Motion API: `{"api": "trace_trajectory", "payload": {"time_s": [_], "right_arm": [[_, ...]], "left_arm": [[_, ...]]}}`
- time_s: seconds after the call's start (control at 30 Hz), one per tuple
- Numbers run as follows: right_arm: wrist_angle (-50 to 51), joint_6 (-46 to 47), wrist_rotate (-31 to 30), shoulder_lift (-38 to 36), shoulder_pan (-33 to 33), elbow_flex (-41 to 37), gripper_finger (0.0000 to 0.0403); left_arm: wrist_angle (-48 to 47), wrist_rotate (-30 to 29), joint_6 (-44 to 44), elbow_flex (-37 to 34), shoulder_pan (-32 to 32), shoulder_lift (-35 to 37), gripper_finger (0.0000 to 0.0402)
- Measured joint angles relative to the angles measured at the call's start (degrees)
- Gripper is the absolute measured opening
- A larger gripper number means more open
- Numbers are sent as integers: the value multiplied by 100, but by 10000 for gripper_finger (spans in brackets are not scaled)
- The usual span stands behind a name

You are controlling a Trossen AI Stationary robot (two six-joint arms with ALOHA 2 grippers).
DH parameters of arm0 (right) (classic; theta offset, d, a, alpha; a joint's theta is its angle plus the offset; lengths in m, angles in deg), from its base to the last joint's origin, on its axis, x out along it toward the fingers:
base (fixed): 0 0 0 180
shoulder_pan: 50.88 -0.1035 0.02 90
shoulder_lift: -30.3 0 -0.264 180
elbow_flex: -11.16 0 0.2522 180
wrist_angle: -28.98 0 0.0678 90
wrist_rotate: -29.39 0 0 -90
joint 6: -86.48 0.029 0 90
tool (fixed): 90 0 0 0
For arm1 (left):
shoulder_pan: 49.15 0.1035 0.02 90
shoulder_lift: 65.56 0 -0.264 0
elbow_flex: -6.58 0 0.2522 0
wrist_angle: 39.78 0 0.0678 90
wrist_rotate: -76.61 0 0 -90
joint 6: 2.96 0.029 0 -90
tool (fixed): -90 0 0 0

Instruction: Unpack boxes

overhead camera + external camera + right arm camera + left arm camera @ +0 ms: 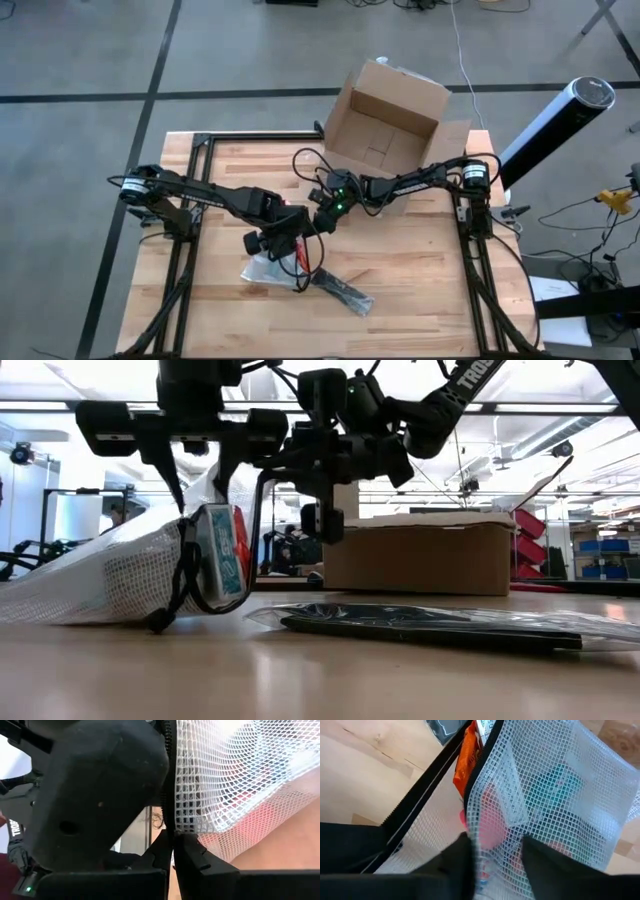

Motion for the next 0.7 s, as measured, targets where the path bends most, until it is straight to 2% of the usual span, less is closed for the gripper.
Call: {"api": "trace_trajectory", "payload": {"time_s": [0.23, 0.5, 0.7], "right_arm": [[4, 6, 0, 0, 0, 0, 0], [2, 25, 6, 0, 10, 0, 0], [-13, 138, 36, 0, 25, 7, 0]], "left_arm": [[15, -333, -233, -2, -4, 0, 13], [57, -451, -547, -2, 0, 20, 0], [97, -265, -952, 40, -2, 173, 0]]}}
